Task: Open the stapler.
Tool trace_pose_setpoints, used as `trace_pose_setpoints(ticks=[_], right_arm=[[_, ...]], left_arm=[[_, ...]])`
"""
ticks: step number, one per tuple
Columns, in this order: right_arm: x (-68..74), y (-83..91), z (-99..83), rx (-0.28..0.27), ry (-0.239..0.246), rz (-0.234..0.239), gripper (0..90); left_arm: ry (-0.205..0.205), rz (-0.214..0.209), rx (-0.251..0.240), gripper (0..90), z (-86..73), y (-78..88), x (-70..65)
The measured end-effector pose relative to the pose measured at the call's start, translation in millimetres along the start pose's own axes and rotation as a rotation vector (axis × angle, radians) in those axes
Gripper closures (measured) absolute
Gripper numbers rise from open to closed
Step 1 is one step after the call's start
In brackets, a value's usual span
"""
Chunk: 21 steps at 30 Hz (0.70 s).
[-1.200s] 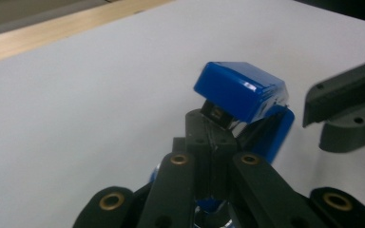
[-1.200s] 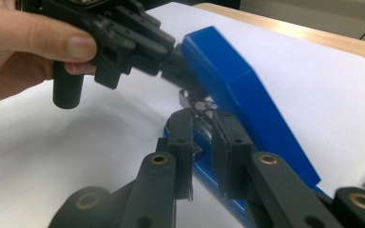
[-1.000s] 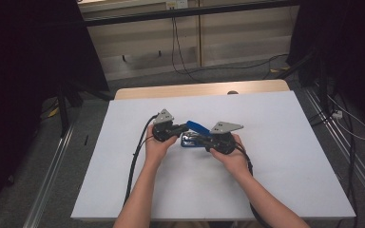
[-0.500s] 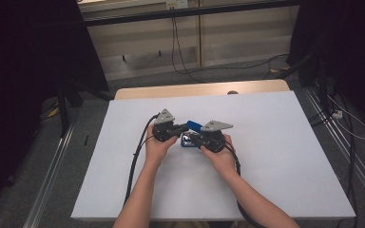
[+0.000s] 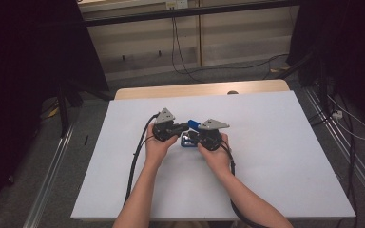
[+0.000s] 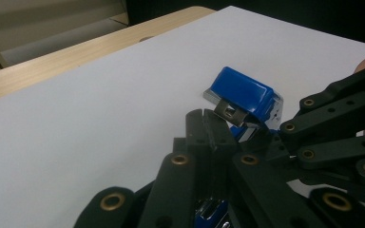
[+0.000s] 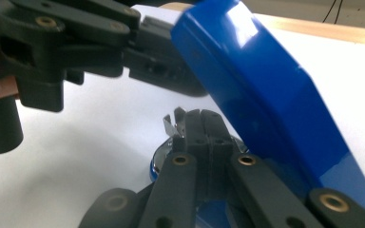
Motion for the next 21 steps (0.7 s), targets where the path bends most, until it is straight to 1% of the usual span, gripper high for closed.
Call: trace_pose_setpoints(ticks=[2, 4, 6, 7, 8, 9, 13, 16, 17, 21], right_arm=[[-0.8, 0.4, 3.5, -0.009, -0.002, -0.011, 90.0], [-1.2, -0.4, 4.7, -0.007, -0.001, -0.014, 90.0], [0.0, -2.3, 3.0, 0.007, 0.031, -0.019, 90.0], [-0.7, -3.3, 1.4, 0.012, 0.038, -0.027, 90.0], [-1.7, -4.2, 0.4, 0.006, 0.026, -0.029, 90.0], [-3.0, -4.2, -0.1, 0.004, 0.013, -0.032, 90.0], [-6.2, -4.2, 0.2, 0.004, 0.019, -0.056, 90.0], [-7.7, -3.6, 0.5, -0.014, 0.004, -0.056, 90.0], [-7.7, -3.6, 0.3, -0.014, 0.004, -0.056, 90.0], [-8.0, -2.6, 0.5, -0.023, 0.015, -0.07, 90.0]], left_arm=[[-0.001, -0.001, -0.004, 90.0, 0.7, 0.0, -0.3], [-0.006, 0.002, 0.002, 90.0, 0.8, 0.4, -0.4], [-0.009, 0.002, 0.002, 90.0, 0.8, 0.5, -0.8], [-0.009, 0.002, 0.0, 90.0, 1.1, 0.6, -0.6], [-0.001, 0.001, -0.004, 90.0, 1.5, 1.0, -0.9], [-0.001, 0.0, -0.007, 90.0, 2.1, 1.4, -0.9], [0.003, -0.008, -0.009, 90.0, 2.3, 1.9, -1.2], [0.005, -0.014, -0.012, 89.8, 2.6, 2.5, -0.8], [0.014, -0.019, -0.017, 89.7, 2.9, 2.5, -1.2], [0.021, -0.011, -0.011, 89.5, 1.5, 3.3, 2.3]])
Point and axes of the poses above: each handheld gripper's, and its own axes: y roughly backward along the jaws, z roughly out of its top, x roughly to its left, the point moved 9 cm from there along -y, roughly forward along the jaws, and after that the axes turned 13 degrees about y, right-handed, at the moved point
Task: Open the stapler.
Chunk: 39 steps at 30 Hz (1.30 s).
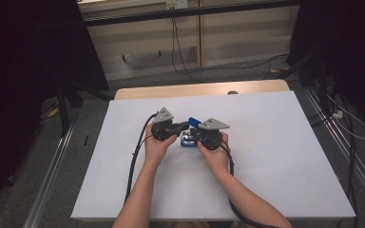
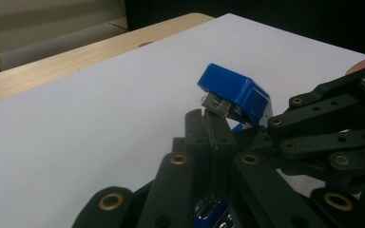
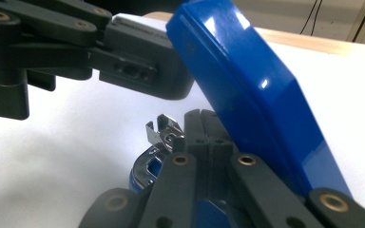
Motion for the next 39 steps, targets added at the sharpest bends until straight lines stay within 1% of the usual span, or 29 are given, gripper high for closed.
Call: trace_pose_setpoints(ticks=[2, 3, 9, 11, 15, 18, 19, 20, 22, 23, 25, 27, 29, 30, 32, 33, 34, 35, 37, 39], right_arm=[[0.4, -0.5, -0.7, 0.004, 0.008, -0.004, 90.0], [0.6, -0.5, -1.0, 0.004, 0.008, -0.006, 90.0], [0.2, -0.8, -0.3, 0.008, 0.01, -0.016, 90.0], [-0.3, -0.8, 0.2, 0.009, 0.014, -0.022, 90.0], [-0.6, -0.5, 0.8, 0.005, 0.016, -0.032, 90.0], [-0.8, -1.3, 1.1, 0.002, 0.023, -0.039, 90.0], [-0.6, -1.6, 0.7, 0.004, 0.022, -0.036, 90.0], [-0.4, -1.7, 0.6, 0.003, 0.02, -0.036, 90.0], [0.4, -1.6, 0.4, 0.008, 0.029, -0.039, 90.0], [0.5, -1.2, 0.7, 0.007, 0.028, -0.044, 90.0], [0.9, -0.4, 1.0, 0.005, 0.024, -0.055, 90.0], [0.7, 0.8, 1.8, -0.005, 0.024, -0.068, 90.0], [-1.0, 3.6, 4.9, -0.032, 0.036, -0.09, 90.0], [-1.7, 4.6, 5.6, -0.032, 0.041, -0.096, 90.0], [-2.0, 5.3, 5.4, -0.024, 0.035, -0.09, 90.0], [-3.0, 6.6, 5.9, -0.022, 0.039, -0.101, 90.0], [-3.4, 7.2, 6.2, -0.021, 0.033, -0.1, 90.0], [-3.7, 7.8, 6.3, -0.021, 0.027, -0.102, 90.0], [-4.4, 9.0, 6.5, -0.011, 0.03, -0.112, 90.0], [-6.1, 10.8, 6.9, -0.007, 0.043, -0.132, 90.0]], left_arm=[[0.008, -0.005, -0.003, 89.4, -0.6, 0.3, 1.1], [0.01, 0.0, 0.0, 89.3, -0.9, 1.1, 2.3], [0.025, -0.001, 0.003, 89.3, -2.0, 3.1, 4.7], [0.03, 0.001, 0.014, 89.3, -4.5, 2.4, 6.0], [0.052, 0.01, 0.043, 89.8, -12.6, -1.9, 8.4], [0.044, 0.021, 0.072, 90.0, -19.0, -5.5, 9.5], [0.047, 0.02, 0.073, 90.0, -19.9, -5.6, 10.4], [0.064, 0.012, 0.07, 90.0, -20.4, -5.7, 10.5], [0.068, 0.015, 0.077, 90.0, -21.5, -5.7, 11.4], [0.063, 0.015, 0.083, 90.0, -22.5, -6.2, 11.0], [0.034, 0.036, 0.107, 90.0, -25.8, -7.9, 10.9], [0.034, 0.04, 0.11, 90.0, -26.9, -8.0, 10.6], [0.025, 0.045, 0.112, 90.0, -27.8, -8.2, 10.3], [0.02, 0.045, 0.114, 90.0, -28.2, -8.5, 10.5], [0.022, 0.047, 0.121, 90.0, -30.5, -9.5, 11.3], [0.024, 0.047, 0.126, 90.0, -31.9, -9.8, 11.9], [0.035, 0.043, 0.121, 90.0, -32.2, -9.7, 11.8], [0.037, 0.041, 0.118, 90.0, -32.3, -9.9, 11.6], [0.029, 0.044, 0.118, 90.0, -32.8, -9.8, 11.1], [0.018, 0.047, 0.115, 90.0, -33.4, -9.9, 10.8]])
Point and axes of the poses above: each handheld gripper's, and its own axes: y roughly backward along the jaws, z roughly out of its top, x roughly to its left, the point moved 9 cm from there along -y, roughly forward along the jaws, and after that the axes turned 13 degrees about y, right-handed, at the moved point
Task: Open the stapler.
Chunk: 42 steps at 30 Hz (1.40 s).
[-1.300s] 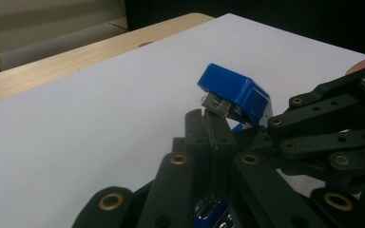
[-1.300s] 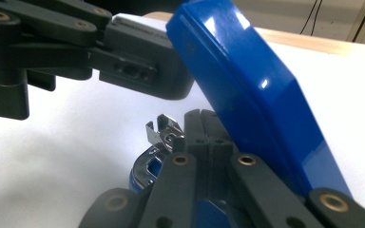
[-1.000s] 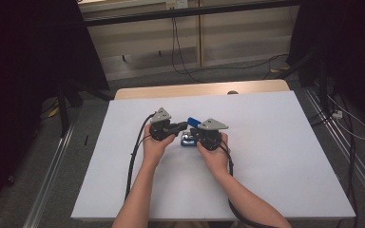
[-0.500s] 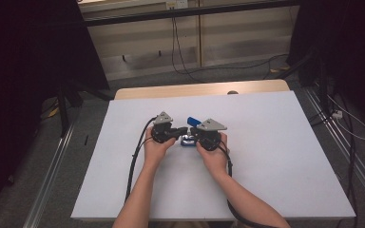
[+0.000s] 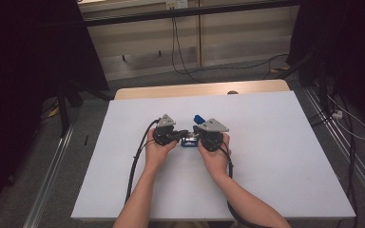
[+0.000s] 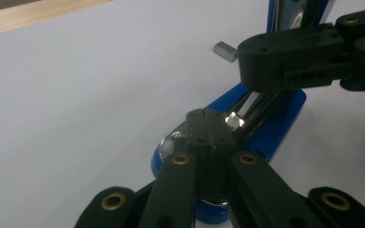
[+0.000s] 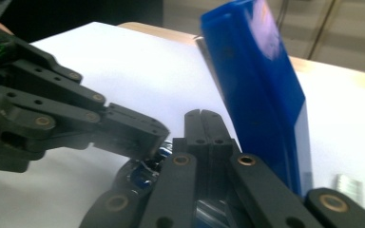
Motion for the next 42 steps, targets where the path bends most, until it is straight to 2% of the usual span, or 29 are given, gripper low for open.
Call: trace_pose_setpoints(ticks=[2, 8, 13, 17, 20, 23, 26, 29, 31, 34, 37, 40, 42], right_arm=[[-2.7, 1.6, -0.1, 0.003, -0.005, -0.006, 90.0], [-23.7, 13.5, -0.1, 0.003, 0.001, -0.078, 90.0], [-30.4, 21.2, 8.2, -0.006, 0.013, -0.084, 90.0], [-33.2, 23.2, 6.3, 0.004, 0.03, -0.102, 90.0], [-39.5, 25.5, 2.4, 0.011, 0.024, -0.103, 90.0], [-42.6, 27.7, -0.3, 0.021, 0.031, -0.091, 90.0], [-43.6, 28.6, -1.7, 0.032, 0.016, -0.073, 90.0], [-43.8, 29.2, -2.5, 0.04, 0.049, -0.075, 90.0], [-46.8, 29.8, -4.8, 0.045, 0.052, -0.083, 90.0], [-53.3, 31.3, -10.0, 0.044, 0.015, -0.074, 90.0], [-60.1, 32.8, -16.2, 0.059, 0.024, -0.091, 90.0], [-63.2, 33.5, -21.1, 0.051, -0.01, -0.082, 90.0], [-63.6, 34.0, -22.2, 0.047, 0.002, -0.082, 90.0]], left_arm=[[-0.004, 0.001, -0.005, 90.0, 0.0, 0.0, 0.0], [-0.007, -0.004, -0.011, 90.0, -0.5, -0.3, -0.5], [-0.004, -0.006, -0.011, 90.0, -0.6, -0.2, -0.5], [-0.005, -0.004, -0.014, 90.0, -0.7, -0.3, -0.6], [0.0, -0.007, -0.013, 90.0, -0.8, -0.3, -0.7], [0.0, -0.008, -0.013, 90.0, -0.8, -0.2, -0.5], [0.004, -0.012, -0.014, 90.0, -1.1, -0.1, -0.5], [0.009, -0.015, -0.018, 90.0, -1.1, -0.2, -0.3], [0.01, -0.017, -0.017, 90.0, -1.2, 0.0, 0.2], [0.01, -0.017, -0.019, 90.0, -1.1, -0.1, 0.0], [0.011, -0.017, -0.017, 90.0, -1.2, 0.0, 0.2], [0.011, -0.019, -0.02, 90.0, -1.1, 0.0, 0.2], [0.011, -0.017, -0.017, 90.0, -1.2, 0.1, 0.1]])
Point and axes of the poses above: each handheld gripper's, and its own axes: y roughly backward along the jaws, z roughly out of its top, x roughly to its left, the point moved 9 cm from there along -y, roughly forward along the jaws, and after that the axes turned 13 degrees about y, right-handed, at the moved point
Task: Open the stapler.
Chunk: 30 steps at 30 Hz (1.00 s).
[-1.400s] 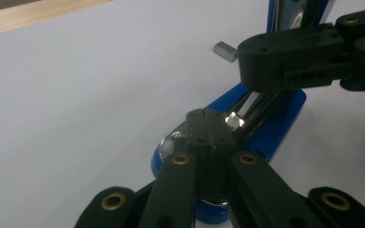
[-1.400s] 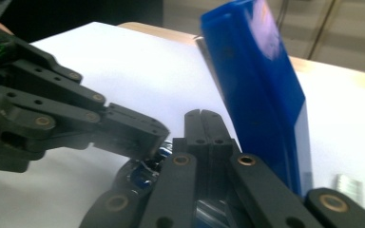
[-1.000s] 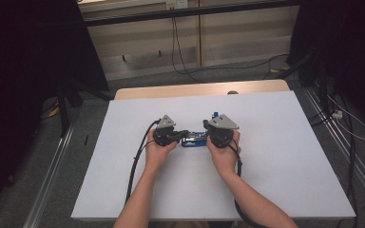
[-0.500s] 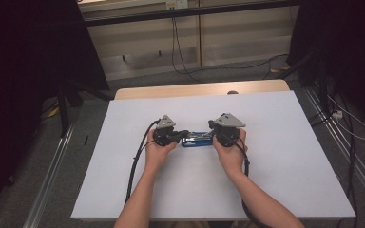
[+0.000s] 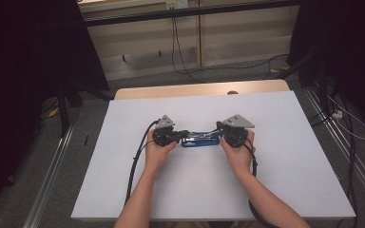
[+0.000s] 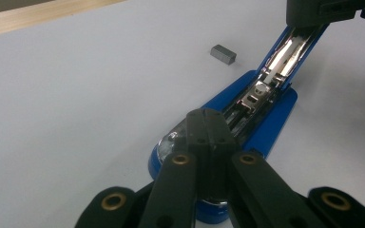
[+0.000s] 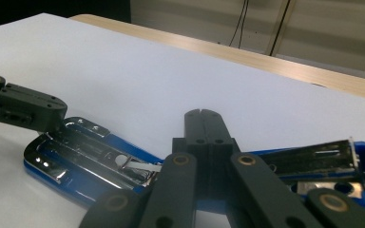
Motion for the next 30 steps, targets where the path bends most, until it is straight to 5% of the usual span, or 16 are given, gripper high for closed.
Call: trace_pose_setpoints(ticks=[30], right_arm=[[-11.6, 6.0, 3.7, 0.001, 0.011, -0.01, 90.0]], left_arm=[[0.004, -0.005, -0.007, 90.0, -0.3, 0.2, 0.4]])
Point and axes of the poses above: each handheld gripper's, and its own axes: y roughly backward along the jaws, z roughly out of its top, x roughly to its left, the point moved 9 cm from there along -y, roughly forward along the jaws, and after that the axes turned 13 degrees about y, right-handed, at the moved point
